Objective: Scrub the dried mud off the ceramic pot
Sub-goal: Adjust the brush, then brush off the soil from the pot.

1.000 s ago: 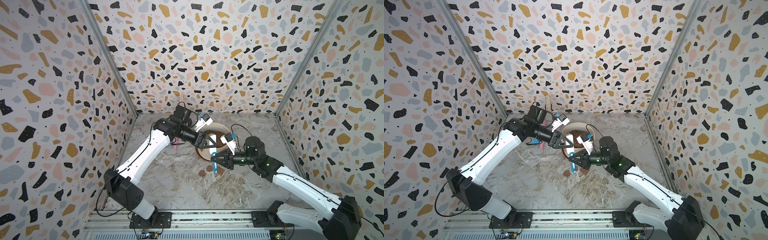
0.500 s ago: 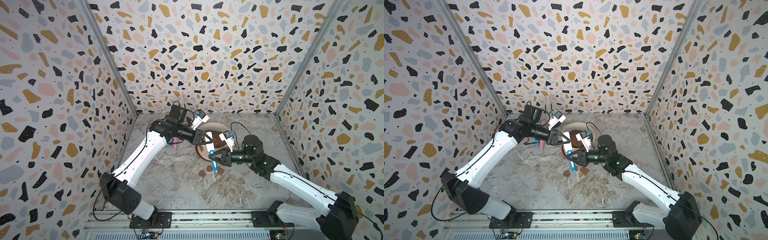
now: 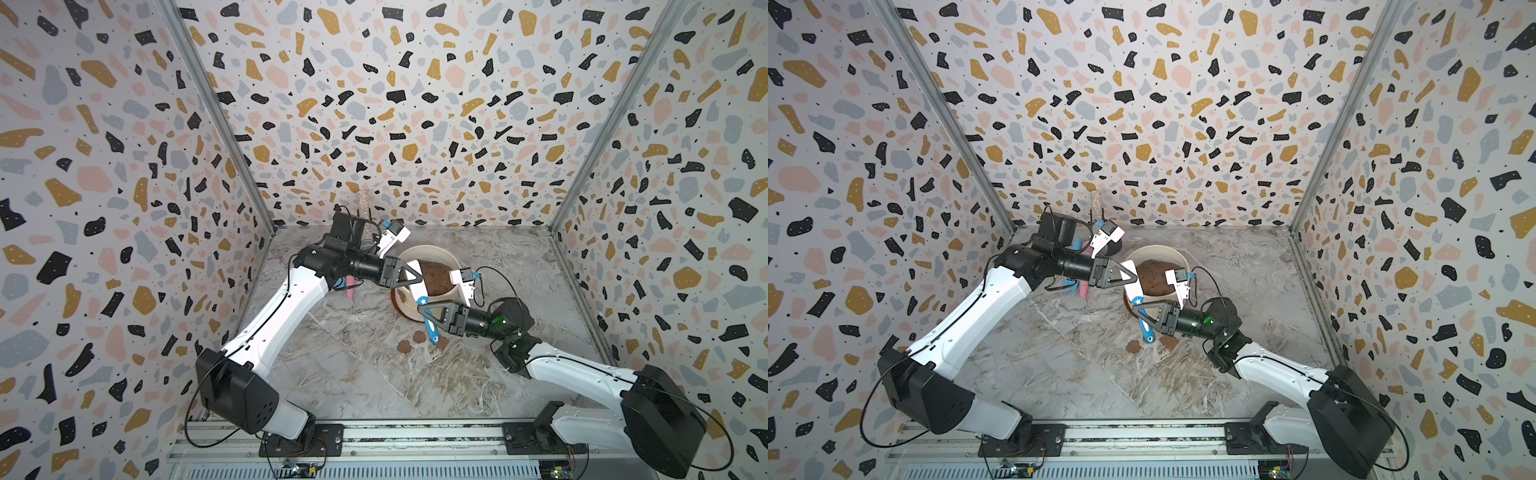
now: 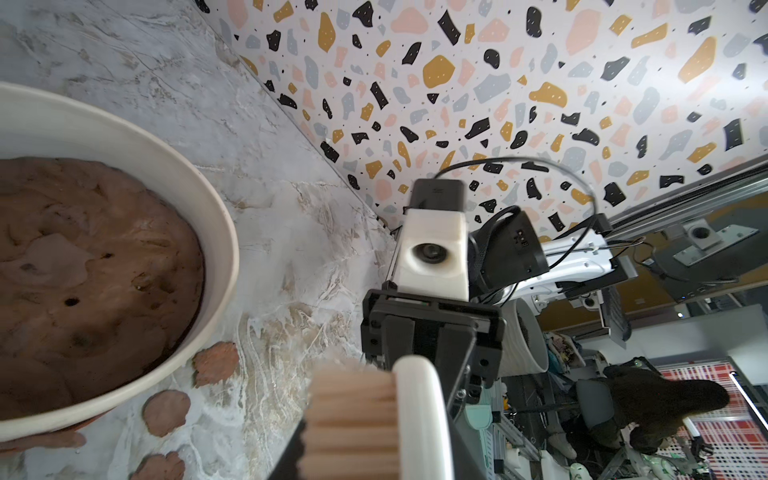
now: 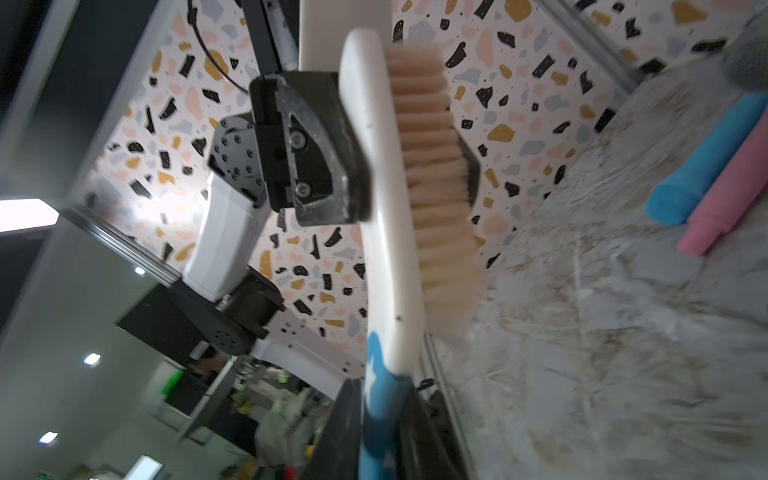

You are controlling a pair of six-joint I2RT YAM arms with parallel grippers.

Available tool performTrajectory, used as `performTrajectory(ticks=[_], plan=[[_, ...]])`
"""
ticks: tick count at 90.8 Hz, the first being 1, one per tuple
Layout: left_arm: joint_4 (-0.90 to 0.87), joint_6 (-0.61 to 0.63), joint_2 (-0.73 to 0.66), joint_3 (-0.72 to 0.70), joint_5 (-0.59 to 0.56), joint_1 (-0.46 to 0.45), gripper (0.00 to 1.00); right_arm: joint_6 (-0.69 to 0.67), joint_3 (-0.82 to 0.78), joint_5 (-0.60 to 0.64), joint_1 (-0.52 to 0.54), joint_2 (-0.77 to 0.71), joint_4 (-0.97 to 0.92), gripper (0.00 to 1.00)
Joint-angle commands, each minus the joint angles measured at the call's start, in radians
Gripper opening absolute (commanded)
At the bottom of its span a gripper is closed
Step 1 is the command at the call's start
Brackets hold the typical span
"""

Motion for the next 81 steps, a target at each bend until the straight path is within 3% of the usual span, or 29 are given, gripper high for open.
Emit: performTrajectory(ticks=[1, 5, 10, 12, 14, 21, 26, 32, 44, 62, 81], plan=[[0.053, -0.022, -0.030, -0.012, 0.092, 0.009, 0.22, 0.076, -0.003, 0.032, 0.001, 0.012, 0.189, 0.00], [0.059, -0.024, -0.032, -0.019, 0.094, 0.014, 0.37, 0.054, -0.003, 0.030, 0.000, -0.001, 0.162, 0.00], [0.061, -0.028, -0.037, -0.030, 0.081, 0.023, 0.79, -0.004, 0.006, 0.017, 0.000, -0.035, 0.066, 0.00], [0.061, -0.028, -0.043, -0.037, 0.074, 0.029, 0.93, -0.043, 0.015, 0.005, 0.000, -0.055, 0.007, 0.00], [0.062, -0.028, -0.047, -0.043, 0.066, 0.040, 0.98, -0.088, 0.029, -0.007, 0.001, -0.074, -0.068, 0.00], [0.057, -0.007, -0.072, -0.063, 0.021, 0.096, 1.00, -0.312, 0.124, 0.008, 0.007, -0.161, -0.591, 0.00], [0.010, 0.042, -0.089, -0.062, -0.022, 0.157, 1.00, -0.490, 0.218, 0.143, 0.044, -0.191, -1.013, 0.00], [-0.053, 0.092, -0.110, -0.056, -0.079, 0.253, 1.00, -0.604, 0.296, 0.253, 0.085, -0.184, -1.293, 0.00], [-0.124, 0.121, -0.147, -0.080, -0.238, 0.404, 1.00, -0.560, 0.358, 0.405, 0.132, -0.159, -1.444, 0.00], [-0.260, 0.184, -0.117, -0.060, -0.562, 0.574, 1.00, -0.608, 0.547, 0.600, 0.257, -0.013, -1.688, 0.00], [-0.328, 0.246, -0.110, -0.070, -0.651, 0.758, 1.00, -0.569, 0.697, 0.647, 0.279, 0.114, -1.787, 0.00]])
